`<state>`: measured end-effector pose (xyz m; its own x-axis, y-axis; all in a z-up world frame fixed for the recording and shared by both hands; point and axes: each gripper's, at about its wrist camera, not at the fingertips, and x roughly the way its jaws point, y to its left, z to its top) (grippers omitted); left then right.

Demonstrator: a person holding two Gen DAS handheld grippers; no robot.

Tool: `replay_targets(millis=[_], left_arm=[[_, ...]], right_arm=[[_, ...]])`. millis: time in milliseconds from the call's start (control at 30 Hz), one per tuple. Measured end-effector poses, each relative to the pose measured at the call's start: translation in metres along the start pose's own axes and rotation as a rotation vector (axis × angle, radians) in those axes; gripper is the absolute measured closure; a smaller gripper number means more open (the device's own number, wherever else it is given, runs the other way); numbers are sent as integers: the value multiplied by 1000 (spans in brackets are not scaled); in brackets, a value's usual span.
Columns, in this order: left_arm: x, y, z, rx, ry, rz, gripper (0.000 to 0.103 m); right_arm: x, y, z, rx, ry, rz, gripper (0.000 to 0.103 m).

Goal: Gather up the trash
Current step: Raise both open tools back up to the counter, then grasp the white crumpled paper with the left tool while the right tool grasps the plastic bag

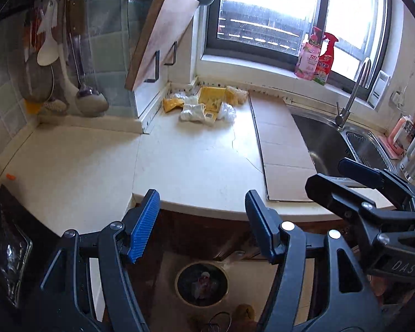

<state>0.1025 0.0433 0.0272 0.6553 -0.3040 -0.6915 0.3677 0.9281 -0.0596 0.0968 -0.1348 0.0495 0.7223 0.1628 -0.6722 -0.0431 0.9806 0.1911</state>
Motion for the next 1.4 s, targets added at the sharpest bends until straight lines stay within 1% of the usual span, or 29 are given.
replay_targets(millis=[100, 200, 267, 367, 433, 467, 500, 567, 633, 767, 867, 967, 1133, 1200, 1267, 1400], left_arm=[[-13, 2, 20, 18, -25, 4, 41], [-12, 6, 35, 35, -55, 6, 33], [-8, 6, 47, 43, -71, 0, 30], [4, 4, 60, 62, -78, 10, 29], [18, 2, 67, 72, -77, 16, 29], [25, 0, 72, 76, -77, 19, 29], [34, -1, 77, 79, -76, 24, 29], [52, -3, 86, 75, -67, 32, 29], [74, -4, 97, 59, -51, 32, 29], [125, -7, 120, 16, -15, 24, 29], [170, -13, 137, -5, 20, 57, 29], [215, -17, 151, -27, 52, 82, 29], [289, -22, 166, -83, 87, 114, 30], [318, -18, 171, -114, 101, 110, 34], [344, -13, 173, -151, 128, 100, 40], [390, 5, 173, -220, 168, 90, 45]], right_arm=[[-13, 10, 12, 12, -36, -13, 21], [-22, 13, 25, 33, -57, -34, 21], [-22, 10, 33, 46, -64, -45, 21], [-14, -4, 45, 73, -78, -51, 21], [-5, -17, 52, 91, -80, -55, 21], [0, -22, 56, 101, -78, -54, 24], [5, -29, 62, 111, -75, -41, 29], [21, -42, 69, 119, -60, -21, 37], [37, -55, 82, 118, -47, -15, 38], [82, -85, 112, 104, -28, -17, 38], [130, -114, 137, 96, 10, 7, 38], [185, -148, 161, 105, 70, 40, 40], [281, -202, 185, 133, 182, 85, 41], [315, -218, 190, 149, 220, 100, 41], [352, -236, 194, 168, 254, 112, 41], [412, -256, 195, 211, 304, 138, 41]])
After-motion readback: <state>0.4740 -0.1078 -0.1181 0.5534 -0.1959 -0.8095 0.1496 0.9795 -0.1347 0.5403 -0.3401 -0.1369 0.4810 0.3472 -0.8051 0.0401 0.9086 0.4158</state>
